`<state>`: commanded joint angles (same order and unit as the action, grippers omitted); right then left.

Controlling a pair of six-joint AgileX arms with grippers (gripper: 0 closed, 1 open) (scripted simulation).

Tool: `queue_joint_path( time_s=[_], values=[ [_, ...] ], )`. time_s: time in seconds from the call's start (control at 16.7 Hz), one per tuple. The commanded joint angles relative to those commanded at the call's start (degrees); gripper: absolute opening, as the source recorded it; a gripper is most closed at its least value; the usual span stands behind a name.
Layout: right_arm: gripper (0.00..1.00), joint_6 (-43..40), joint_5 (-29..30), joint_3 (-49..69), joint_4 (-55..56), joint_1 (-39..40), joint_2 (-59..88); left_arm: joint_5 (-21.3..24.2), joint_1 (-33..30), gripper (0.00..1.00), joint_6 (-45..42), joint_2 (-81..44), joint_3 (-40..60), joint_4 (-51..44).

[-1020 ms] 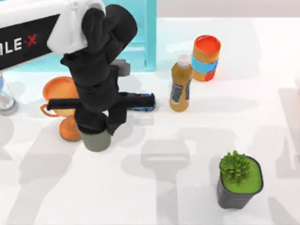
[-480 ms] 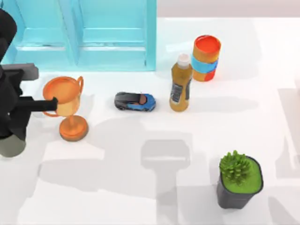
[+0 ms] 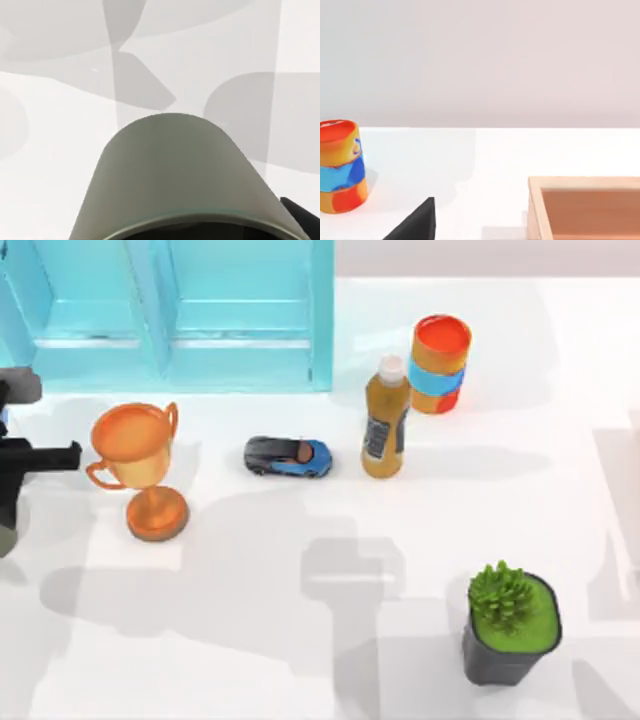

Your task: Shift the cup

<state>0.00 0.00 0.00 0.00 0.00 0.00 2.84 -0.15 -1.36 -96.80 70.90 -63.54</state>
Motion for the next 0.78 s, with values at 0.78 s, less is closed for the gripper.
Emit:
queue_joint_path(
  time_s=[0.78],
  values=[
    [1.0,0.0,0.0,0.0,0.0,0.0,0.0,0.11,1.57,0.0,-1.39,-4.96,-9.86,14.76]
  ],
)
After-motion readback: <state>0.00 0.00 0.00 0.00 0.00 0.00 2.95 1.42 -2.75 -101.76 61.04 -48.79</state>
